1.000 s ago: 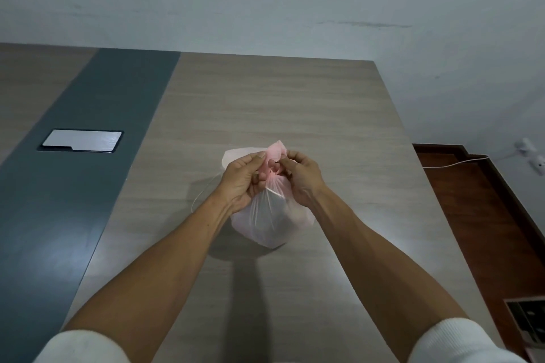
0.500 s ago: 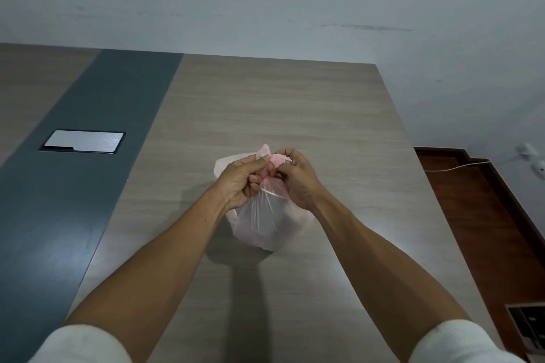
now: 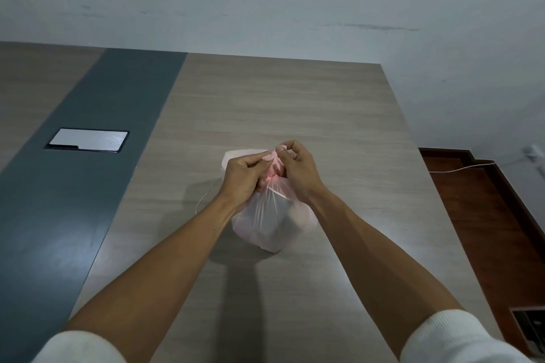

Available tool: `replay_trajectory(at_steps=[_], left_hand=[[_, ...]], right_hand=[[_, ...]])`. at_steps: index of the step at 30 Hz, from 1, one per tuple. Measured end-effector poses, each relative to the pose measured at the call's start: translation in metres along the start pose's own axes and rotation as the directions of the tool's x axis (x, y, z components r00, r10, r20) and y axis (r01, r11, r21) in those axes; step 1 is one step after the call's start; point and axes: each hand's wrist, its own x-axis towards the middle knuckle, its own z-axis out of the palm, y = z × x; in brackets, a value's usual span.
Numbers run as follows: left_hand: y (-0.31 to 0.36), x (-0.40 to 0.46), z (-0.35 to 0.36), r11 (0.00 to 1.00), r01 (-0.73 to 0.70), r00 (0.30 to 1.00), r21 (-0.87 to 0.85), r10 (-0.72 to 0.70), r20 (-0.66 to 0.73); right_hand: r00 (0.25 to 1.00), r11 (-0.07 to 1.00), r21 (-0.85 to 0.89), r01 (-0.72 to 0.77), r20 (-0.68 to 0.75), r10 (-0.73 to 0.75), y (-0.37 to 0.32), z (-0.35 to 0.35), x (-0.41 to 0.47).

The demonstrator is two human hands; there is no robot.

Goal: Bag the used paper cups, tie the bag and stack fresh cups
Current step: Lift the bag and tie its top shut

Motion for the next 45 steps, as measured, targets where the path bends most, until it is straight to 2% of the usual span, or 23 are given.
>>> replay_trajectory(at_steps=[3, 5, 6, 8, 9, 10, 12, 14, 16, 18, 21, 24, 27, 30, 33, 35, 38, 41, 45], left_hand=[[0.000, -0.007, -0.001, 0.989, -0.070, 0.998, 0.134, 0.069, 0.017], [0.004, -0.009, -0.004, 0.932, -0.143, 0.990, 0.333, 0.140, 0.033], [0.008, -0.009, -0.006, 0.848, -0.213, 0.977, 0.485, 0.198, 0.084], [0.016, -0.008, -0.009, 0.559, -0.364, 0.931, 0.745, 0.252, 0.266], [0.020, -0.006, -0.010, 0.435, -0.399, 0.916, 0.807, 0.230, 0.329], [0.023, -0.004, -0.010, 0.381, -0.401, 0.916, 0.833, 0.196, 0.350], [0.023, -0.001, -0.013, 0.432, -0.349, 0.937, 0.832, 0.145, 0.318], [0.020, 0.000, -0.015, 0.613, -0.233, 0.966, 0.755, 0.060, 0.250], [0.019, 0.002, -0.014, 0.830, -0.012, 0.968, 0.557, -0.130, 0.214], [0.018, 0.003, -0.012, 0.919, 0.194, 0.940, 0.343, -0.274, 0.205], [0.017, 0.006, -0.011, 0.937, 0.332, 0.936, 0.111, -0.342, 0.085], [0.018, 0.007, -0.013, 0.947, 0.320, 0.947, -0.007, -0.320, 0.013], [0.021, 0.007, -0.017, 0.962, 0.263, 0.964, 0.075, -0.265, 0.017], [0.022, 0.007, -0.018, 0.963, 0.250, 0.968, 0.102, -0.248, -0.032], [0.022, 0.011, -0.022, 0.957, 0.290, 0.935, -0.004, -0.284, -0.213], [0.019, 0.017, -0.032, 0.951, 0.300, 0.895, 0.071, -0.255, -0.366], [0.012, 0.023, -0.043, 0.931, 0.314, 0.857, 0.187, -0.193, -0.478], [0.008, 0.017, -0.042, 0.930, 0.315, 0.836, 0.187, -0.179, -0.518], [-0.002, 0.002, -0.045, 0.950, 0.216, 0.876, 0.226, -0.087, -0.474]], right_hand=[[0.997, 0.998, -0.007, -0.058, -0.054, 0.057, 0.002, 0.003, 0.006], [0.993, 0.996, -0.036, -0.086, -0.088, 0.083, 0.006, 0.005, 0.009], [0.991, 0.994, -0.045, -0.098, -0.096, 0.093, 0.007, 0.005, 0.009], [0.989, 0.992, -0.068, -0.110, -0.105, 0.102, 0.011, 0.006, 0.012], [0.990, 0.990, -0.090, -0.105, -0.108, 0.095, 0.011, 0.007, 0.013], [0.990, 0.988, -0.124, -0.095, -0.112, 0.082, 0.011, 0.007, 0.014], [0.994, 0.977, -0.199, -0.071, -0.098, 0.053, 0.009, 0.004, 0.015], [0.998, 0.969, -0.243, -0.035, -0.054, 0.022, 0.006, 0.001, 0.013], [1.000, 0.964, -0.266, -0.015, -0.013, 0.012, 0.006, 0.000, 0.009], [1.000, 0.963, -0.269, -0.019, 0.004, 0.021, 0.006, 0.003, 0.006], [0.999, 0.969, -0.242, 0.042, 0.042, -0.033, 0.002, 0.003, 0.002], [0.977, 0.947, -0.284, 0.149, 0.188, -0.097, -0.002, -0.004, -0.004], [0.976, 0.871, -0.468, 0.153, 0.209, -0.060, 0.000, -0.012, -0.003], [0.966, 0.825, -0.526, 0.209, 0.240, -0.091, -0.002, -0.015, -0.001], [0.965, 0.774, -0.600, 0.203, 0.257, -0.054, -0.003, -0.021, -0.002], [0.966, 0.700, -0.687, 0.195, 0.257, -0.017, 0.002, -0.032, -0.002], [0.975, 0.622, -0.767, 0.156, 0.220, 0.027, 0.009, -0.045, -0.002], [0.982, 0.626, -0.767, 0.142, 0.187, 0.006, 0.011, -0.046, -0.003], [0.995, 0.744, -0.662, 0.087, 0.091, -0.035, 0.021, -0.047, -0.013]])
